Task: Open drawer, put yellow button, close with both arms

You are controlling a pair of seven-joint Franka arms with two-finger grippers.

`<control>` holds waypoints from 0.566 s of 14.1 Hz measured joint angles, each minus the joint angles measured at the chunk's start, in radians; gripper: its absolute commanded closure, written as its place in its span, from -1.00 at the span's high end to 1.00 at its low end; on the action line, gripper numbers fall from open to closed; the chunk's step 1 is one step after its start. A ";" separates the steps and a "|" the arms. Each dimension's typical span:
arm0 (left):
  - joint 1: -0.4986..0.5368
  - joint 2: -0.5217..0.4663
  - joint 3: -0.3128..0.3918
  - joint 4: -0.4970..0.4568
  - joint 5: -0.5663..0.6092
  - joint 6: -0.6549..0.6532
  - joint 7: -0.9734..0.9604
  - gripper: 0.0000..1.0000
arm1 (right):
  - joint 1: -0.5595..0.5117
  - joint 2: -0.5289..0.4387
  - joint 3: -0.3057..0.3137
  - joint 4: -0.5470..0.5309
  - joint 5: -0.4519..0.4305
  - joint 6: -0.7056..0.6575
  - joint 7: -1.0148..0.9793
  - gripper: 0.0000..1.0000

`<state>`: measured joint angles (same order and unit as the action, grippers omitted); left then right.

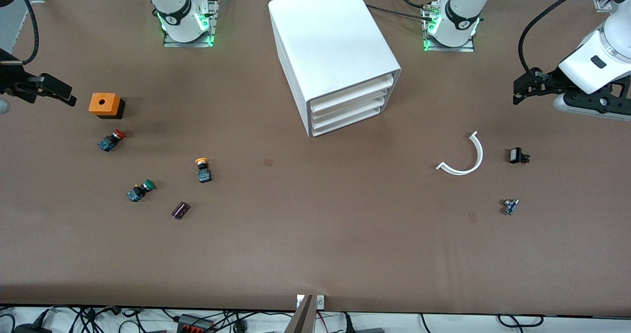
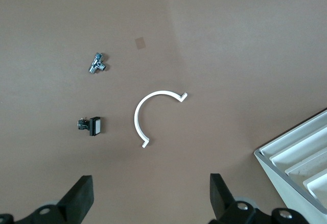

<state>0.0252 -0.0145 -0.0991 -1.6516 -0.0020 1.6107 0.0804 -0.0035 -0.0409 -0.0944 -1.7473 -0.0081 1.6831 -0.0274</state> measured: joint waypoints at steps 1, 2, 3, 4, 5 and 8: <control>0.000 0.000 0.000 0.000 0.000 0.000 0.000 1.00 | 0.000 0.000 0.000 0.000 0.000 0.000 0.000 1.00; 0.000 0.000 0.000 0.000 0.000 0.000 0.000 1.00 | 0.000 0.000 0.000 0.000 0.000 0.000 0.000 1.00; 0.000 0.000 0.000 0.000 0.000 0.000 0.000 1.00 | 0.000 0.001 0.000 0.000 0.000 0.000 0.000 1.00; 0.000 0.000 0.000 0.000 0.000 0.000 0.000 1.00 | 0.001 0.003 0.001 0.000 0.000 0.000 0.000 1.00; 0.000 0.000 0.000 0.000 0.000 0.000 0.000 1.00 | 0.003 0.006 0.002 0.000 0.000 0.000 0.000 1.00; 0.000 0.000 0.000 0.000 0.000 0.000 -0.001 1.00 | 0.022 0.030 0.007 -0.002 0.002 0.000 -0.001 1.00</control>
<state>0.0253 -0.0145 -0.0991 -1.6515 -0.0020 1.6107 0.0798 0.0190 -0.0113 -0.0870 -1.7488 -0.0062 1.6834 -0.0281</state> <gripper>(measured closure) 0.000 0.000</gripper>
